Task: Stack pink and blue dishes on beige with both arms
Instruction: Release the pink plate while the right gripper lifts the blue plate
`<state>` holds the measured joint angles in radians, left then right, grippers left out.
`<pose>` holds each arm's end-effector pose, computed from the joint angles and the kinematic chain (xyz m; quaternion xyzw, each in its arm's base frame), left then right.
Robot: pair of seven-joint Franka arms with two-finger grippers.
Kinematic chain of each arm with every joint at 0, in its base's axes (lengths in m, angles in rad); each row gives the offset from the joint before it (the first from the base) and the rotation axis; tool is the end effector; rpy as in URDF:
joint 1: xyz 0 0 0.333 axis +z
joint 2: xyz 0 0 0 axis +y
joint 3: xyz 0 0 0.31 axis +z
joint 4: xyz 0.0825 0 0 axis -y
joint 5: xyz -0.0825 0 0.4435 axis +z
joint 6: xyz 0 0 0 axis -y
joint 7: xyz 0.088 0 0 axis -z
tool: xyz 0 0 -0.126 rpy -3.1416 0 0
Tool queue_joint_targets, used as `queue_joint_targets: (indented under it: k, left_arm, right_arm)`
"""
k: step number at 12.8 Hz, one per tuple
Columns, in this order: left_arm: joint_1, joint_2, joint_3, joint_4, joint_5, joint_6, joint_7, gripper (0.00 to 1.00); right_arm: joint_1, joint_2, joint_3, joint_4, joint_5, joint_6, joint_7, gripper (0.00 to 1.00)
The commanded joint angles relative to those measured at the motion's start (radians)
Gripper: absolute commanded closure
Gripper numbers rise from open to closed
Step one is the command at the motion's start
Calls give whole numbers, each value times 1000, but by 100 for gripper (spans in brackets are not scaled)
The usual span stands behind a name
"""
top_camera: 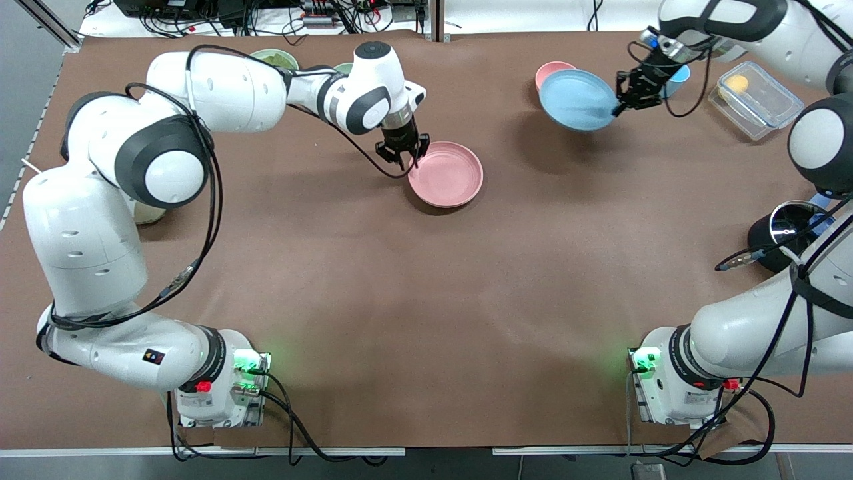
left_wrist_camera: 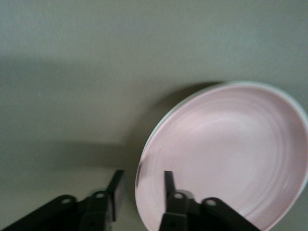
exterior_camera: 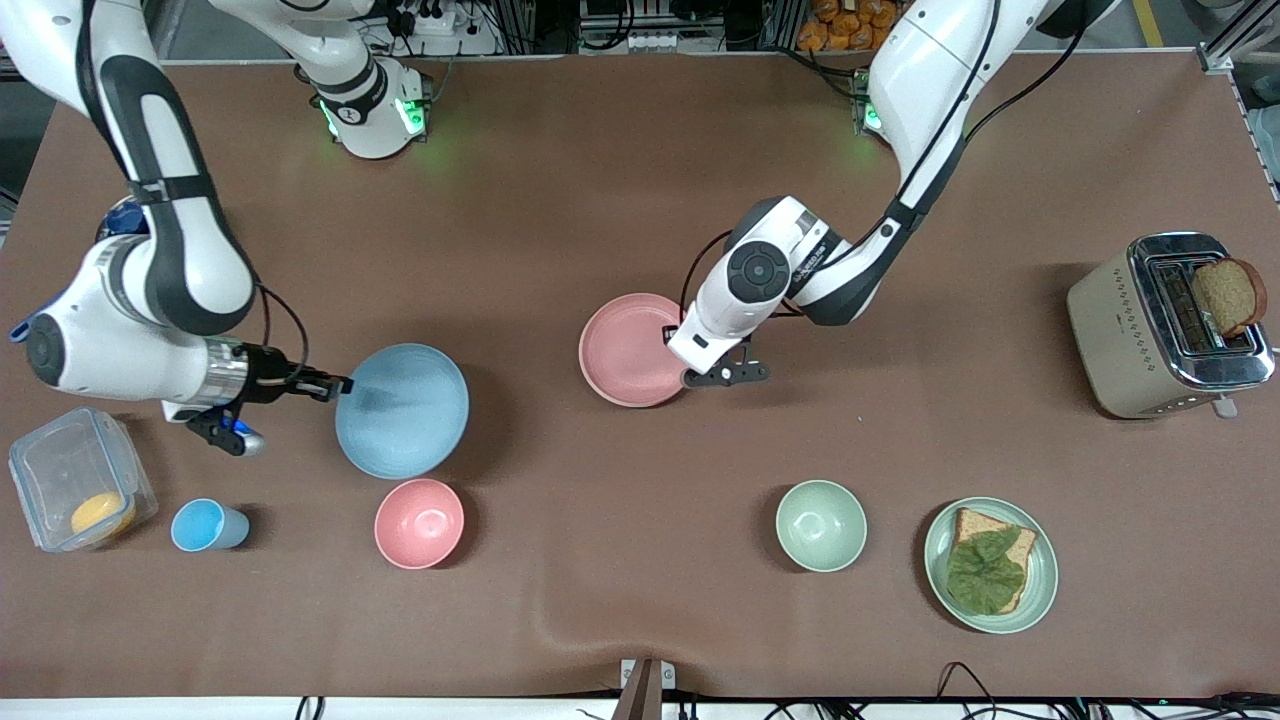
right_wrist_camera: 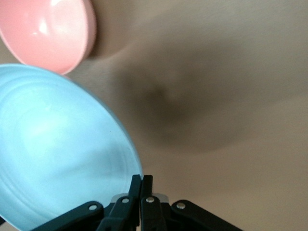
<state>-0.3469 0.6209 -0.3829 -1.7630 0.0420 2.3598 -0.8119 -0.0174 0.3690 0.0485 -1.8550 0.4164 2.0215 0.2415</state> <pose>0.5327 -0.4605 0.1719 0.9937 0.0597 -0.0583 0.0747 0.6548 0.0500 0.2531 -0.9548 0.2105 0.1235 0.1695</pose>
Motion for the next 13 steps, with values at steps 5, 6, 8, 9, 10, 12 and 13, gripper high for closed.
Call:
queue_joint_targets:
  k: [5, 6, 8, 9, 10, 12, 13]
  left_arm:
    - [213, -310, 2, 31, 33, -224, 26, 0]
    - [270, -379, 2, 31, 33, -281, 68, 0]
    - [386, -501, 1, 37, 21, -379, 190, 0]
    - [440, -536, -5, 54, 15, -442, 244, 0]
    - [466, -558, -4, 92, 16, -540, 288, 0]
    - [471, -561, 2, 183, 27, -704, 315, 0]
    - [474, -561, 6, 215, 29, -761, 318, 0]
  right_arm:
    - [111, 5, -7, 46, 28, 8, 214, 100]
    - [149, 5, -7, 46, 28, 38, 264, 100]
    - [244, 19, -9, 45, 16, 103, 364, 100]
    - [281, 28, -9, 42, 12, 127, 404, 100]
    - [316, 42, -10, 42, 10, 147, 429, 100]
    - [385, 77, -12, 36, 6, 201, 481, 100]
    - [427, 99, -15, 36, -8, 232, 525, 100]
